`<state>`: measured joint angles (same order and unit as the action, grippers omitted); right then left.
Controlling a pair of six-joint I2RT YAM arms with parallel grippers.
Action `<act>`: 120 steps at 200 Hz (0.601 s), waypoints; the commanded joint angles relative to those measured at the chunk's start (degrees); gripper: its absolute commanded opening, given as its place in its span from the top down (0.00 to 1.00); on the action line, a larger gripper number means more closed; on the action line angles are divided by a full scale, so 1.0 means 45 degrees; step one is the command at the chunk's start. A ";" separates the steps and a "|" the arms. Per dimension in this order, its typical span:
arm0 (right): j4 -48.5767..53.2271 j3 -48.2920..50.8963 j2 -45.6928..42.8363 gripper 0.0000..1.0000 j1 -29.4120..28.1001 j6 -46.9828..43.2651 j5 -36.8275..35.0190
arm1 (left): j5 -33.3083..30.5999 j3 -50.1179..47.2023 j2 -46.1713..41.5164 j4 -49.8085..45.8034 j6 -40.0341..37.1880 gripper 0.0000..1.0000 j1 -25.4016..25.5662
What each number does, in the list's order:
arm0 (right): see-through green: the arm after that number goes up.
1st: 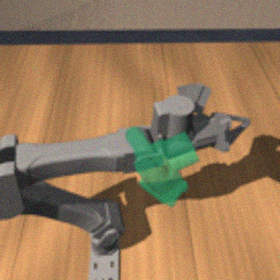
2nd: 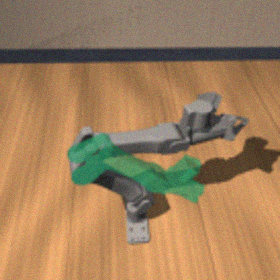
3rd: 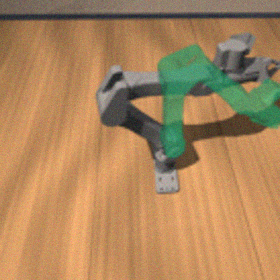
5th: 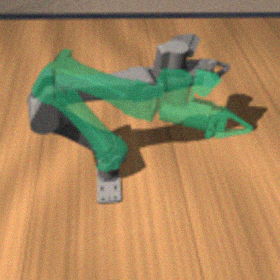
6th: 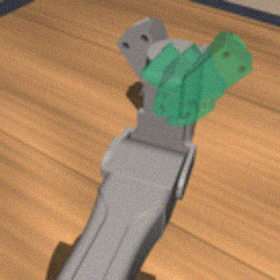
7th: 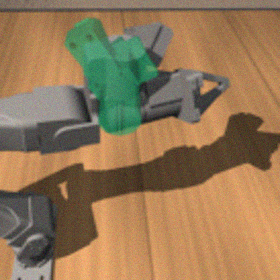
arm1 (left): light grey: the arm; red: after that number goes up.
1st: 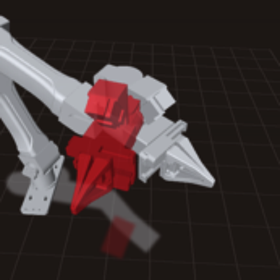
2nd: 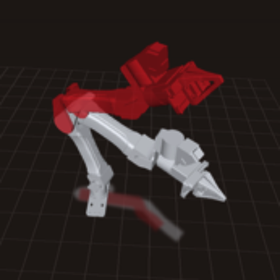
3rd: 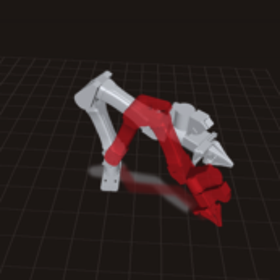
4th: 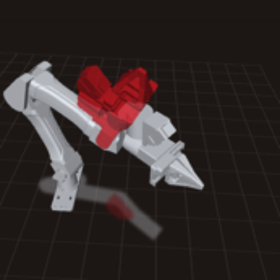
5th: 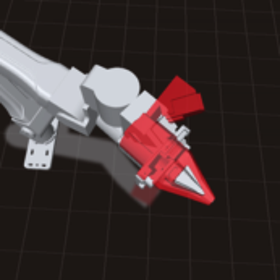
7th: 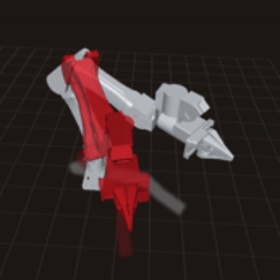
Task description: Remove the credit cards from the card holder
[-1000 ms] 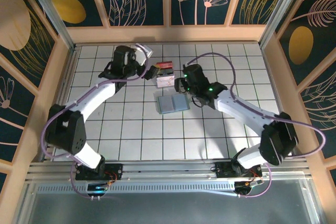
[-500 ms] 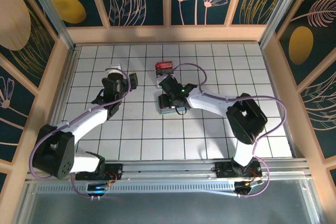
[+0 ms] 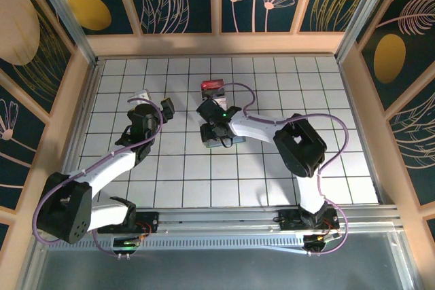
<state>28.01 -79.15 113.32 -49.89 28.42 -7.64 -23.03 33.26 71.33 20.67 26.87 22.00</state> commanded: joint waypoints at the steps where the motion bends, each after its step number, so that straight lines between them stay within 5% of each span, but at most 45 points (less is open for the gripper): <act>1: 0.0480 -0.0462 0.0328 0.32 -0.0103 -0.0145 -0.0422 | -0.0094 -0.0003 0.0154 0.0486 0.0254 0.01 -0.0059; 56: 0.0785 -0.0577 0.0839 0.33 -0.0193 -0.0224 -0.0420 | -0.0027 0.0129 0.0413 0.0447 0.0188 0.01 -0.0062; 120: 0.1051 -0.0418 0.1061 0.46 -0.0243 -0.0242 -0.0607 | 0.0082 0.0325 0.0575 0.0391 0.0093 0.01 -0.0064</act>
<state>29.23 -80.55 116.36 -50.48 27.29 -9.10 -22.96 33.32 73.25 20.84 27.11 22.00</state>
